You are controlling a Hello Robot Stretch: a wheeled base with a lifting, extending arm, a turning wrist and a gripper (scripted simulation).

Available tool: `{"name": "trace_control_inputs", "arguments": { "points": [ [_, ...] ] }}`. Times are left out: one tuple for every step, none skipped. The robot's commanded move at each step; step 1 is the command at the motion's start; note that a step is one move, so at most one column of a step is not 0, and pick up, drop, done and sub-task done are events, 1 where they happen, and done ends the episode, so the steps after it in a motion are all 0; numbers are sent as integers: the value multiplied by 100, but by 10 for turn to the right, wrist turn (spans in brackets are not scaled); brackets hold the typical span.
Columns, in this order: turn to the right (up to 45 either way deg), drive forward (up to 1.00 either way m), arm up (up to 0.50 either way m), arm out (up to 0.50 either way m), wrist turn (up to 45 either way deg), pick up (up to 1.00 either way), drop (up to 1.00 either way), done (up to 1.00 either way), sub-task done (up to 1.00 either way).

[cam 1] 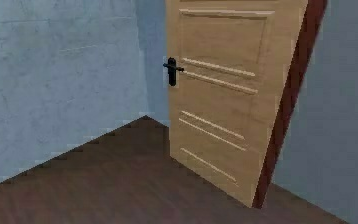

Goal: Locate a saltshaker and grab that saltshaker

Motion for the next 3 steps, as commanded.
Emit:
{"name": "trace_control_inputs", "arguments": {
  "points": [
    [-420,0,0,0,0,0,0,0,0],
    [0,15,0,0,0,0,0,0,0],
    [-150,0,0,0,0,0,0,0,0]
  ]
}}
